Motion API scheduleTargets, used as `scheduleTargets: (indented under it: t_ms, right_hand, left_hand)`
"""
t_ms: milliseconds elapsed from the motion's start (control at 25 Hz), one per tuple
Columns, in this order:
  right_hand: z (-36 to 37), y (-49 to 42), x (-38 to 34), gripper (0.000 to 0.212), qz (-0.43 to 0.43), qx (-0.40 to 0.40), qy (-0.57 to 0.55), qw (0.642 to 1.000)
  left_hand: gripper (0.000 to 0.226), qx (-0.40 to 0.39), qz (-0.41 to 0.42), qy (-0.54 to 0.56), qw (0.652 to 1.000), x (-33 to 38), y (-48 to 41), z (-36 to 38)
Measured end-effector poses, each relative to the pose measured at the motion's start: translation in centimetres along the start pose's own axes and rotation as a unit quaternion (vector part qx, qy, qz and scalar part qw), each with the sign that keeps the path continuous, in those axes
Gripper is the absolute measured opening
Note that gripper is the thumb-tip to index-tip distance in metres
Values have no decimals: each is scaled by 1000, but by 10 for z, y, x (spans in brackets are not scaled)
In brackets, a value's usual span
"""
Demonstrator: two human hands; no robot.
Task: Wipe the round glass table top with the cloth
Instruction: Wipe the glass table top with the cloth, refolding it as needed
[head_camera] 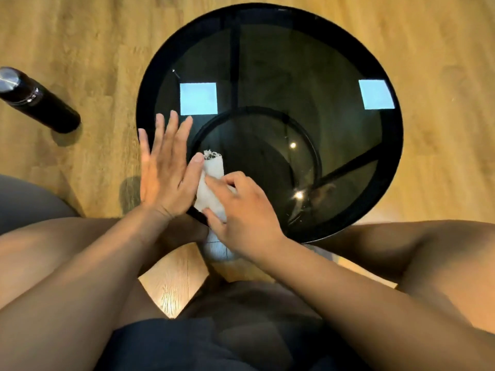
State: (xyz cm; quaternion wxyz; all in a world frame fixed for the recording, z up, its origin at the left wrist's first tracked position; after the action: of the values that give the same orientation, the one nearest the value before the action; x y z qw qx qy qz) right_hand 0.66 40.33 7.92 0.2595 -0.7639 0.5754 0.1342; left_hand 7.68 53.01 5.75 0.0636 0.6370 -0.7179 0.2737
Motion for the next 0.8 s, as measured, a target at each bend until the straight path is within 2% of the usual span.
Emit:
scheduleTargets:
  t_ms: [40,120,200,280,360,440,640,800]
  right_hand:
    - [-13,0,17,50,-33,0,33,999]
    - [-58,4,84,43,-15,36,132,990]
    - [-118,6,176,44,73,59,237,967]
    - [-169,2,250,52,200,55,303,930]
    - [-181,-1,268,53,277,53,316,906]
    - [-161,-1,243,47,275,53,330,902]
    - [-94,8,131,42,180,50,292,938]
    - [-24,2,24,41,78,58,202,975]
  left_hand:
    - [62,7,-9,-2,1000,-2,-2,-2]
    - [62,9,-24,-6,1000,0,-4,-2]
    - [61,12,-31,-20,999,0,-4,-2]
    - [61,15,-36,-28,999,-3,-3,-1]
    - [60,11,-40,-26,999,-4,-3,-1]
    - [59,17,-39,-25,999,-3,-3,0]
    - [59,33,-40,-16,999,-7,-3,2]
    - [62,45,-30,5,999,-6,-3,0]
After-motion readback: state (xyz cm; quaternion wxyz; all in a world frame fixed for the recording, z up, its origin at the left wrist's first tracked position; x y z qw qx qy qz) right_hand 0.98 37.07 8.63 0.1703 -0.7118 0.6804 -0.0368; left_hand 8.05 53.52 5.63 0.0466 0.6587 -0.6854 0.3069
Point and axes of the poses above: each hand's wrist, its own y-axis away from the middle knuckle, its own z-axis out of the palm, x = y × z, the point moved 7 cm from there along -y, towards the middle knuckle, and after that the axes turned 11 degrees about x, right-handed, at the moved point
